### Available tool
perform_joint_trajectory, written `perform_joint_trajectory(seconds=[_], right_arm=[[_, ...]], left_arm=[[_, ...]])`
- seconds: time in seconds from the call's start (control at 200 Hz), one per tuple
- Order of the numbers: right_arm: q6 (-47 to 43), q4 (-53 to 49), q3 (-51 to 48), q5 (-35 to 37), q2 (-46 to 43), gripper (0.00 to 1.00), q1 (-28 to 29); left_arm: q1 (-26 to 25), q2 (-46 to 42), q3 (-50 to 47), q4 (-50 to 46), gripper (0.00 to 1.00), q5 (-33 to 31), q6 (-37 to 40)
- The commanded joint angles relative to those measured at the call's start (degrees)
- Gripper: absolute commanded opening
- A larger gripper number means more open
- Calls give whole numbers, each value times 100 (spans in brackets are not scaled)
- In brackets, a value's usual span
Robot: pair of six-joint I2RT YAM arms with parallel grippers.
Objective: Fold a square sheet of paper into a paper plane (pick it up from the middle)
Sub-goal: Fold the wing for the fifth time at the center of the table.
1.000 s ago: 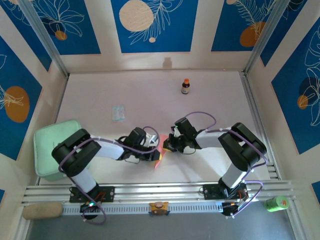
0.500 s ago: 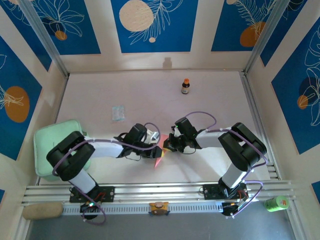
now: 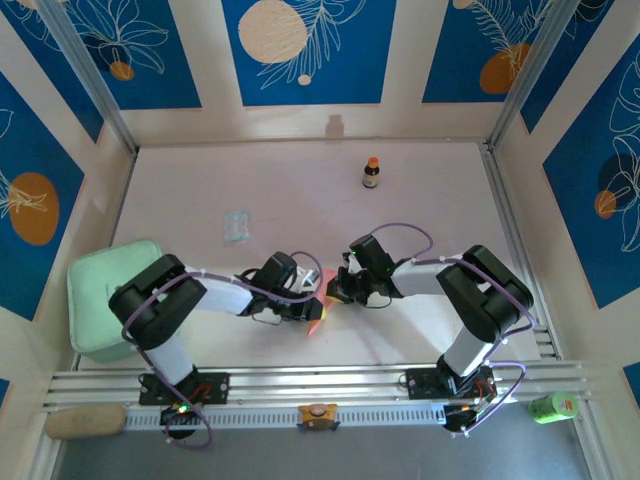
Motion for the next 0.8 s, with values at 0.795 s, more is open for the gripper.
perform_joint_trajectory(seconds=[0.795], right_arm=[[-46, -693, -99, 426, 91, 2, -102]], left_arm=[[-366, -544, 395, -496, 5, -210, -303]])
